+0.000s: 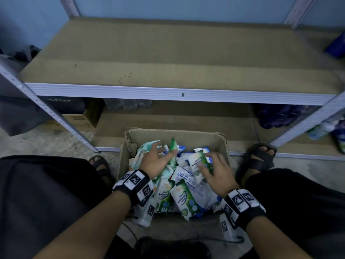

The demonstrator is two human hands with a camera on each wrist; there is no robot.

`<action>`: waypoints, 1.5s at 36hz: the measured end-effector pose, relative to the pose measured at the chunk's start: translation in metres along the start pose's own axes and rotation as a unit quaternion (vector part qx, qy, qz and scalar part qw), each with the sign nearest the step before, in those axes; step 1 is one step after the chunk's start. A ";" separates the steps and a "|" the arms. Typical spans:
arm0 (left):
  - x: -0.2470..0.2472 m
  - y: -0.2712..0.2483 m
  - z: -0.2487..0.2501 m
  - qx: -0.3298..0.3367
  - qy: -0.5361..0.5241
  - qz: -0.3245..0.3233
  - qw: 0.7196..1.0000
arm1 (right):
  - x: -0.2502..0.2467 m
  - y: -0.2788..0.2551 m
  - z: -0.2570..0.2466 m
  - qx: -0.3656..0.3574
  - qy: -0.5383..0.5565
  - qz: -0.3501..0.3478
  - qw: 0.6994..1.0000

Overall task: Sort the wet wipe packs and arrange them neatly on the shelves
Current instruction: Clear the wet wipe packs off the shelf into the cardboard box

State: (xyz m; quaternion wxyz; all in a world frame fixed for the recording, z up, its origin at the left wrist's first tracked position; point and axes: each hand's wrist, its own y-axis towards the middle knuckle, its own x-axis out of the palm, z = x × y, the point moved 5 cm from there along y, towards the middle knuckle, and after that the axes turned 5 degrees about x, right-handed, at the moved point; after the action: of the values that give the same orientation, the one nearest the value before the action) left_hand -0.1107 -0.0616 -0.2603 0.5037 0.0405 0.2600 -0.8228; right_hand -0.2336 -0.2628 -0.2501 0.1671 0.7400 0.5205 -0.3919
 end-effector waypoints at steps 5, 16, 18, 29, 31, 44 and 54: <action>-0.006 0.005 -0.004 -0.002 0.034 -0.022 0.999 | 0.007 0.005 0.007 0.000 -0.015 -0.020 1.000; -0.082 -0.001 -0.055 0.001 0.281 0.074 0.957 | 0.011 0.010 0.048 0.127 -0.193 -0.036 0.972; -0.092 -0.004 -0.064 -0.010 0.305 0.089 0.948 | 0.007 0.009 0.053 0.142 -0.212 -0.011 0.967; -0.106 -0.011 -0.111 -0.112 0.290 0.040 0.950 | -0.004 0.019 0.089 0.282 -0.076 -0.023 0.956; -0.107 -0.011 -0.115 -0.108 0.315 0.029 0.943 | -0.009 0.022 0.092 0.290 -0.082 -0.023 0.953; -0.105 0.008 -0.110 -0.086 0.385 -0.021 0.919 | -0.007 0.037 0.105 0.262 -0.178 -0.072 0.946; -0.108 -0.005 -0.098 -0.070 0.384 0.007 0.921 | -0.012 0.030 0.085 0.215 -0.205 -0.108 0.949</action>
State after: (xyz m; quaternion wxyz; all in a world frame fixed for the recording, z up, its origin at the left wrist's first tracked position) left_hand -0.0810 0.0736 -0.3068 0.3726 0.3203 0.4899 -0.7202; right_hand -0.2430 -0.3381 -0.2997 0.0639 0.6015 0.4549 -0.6536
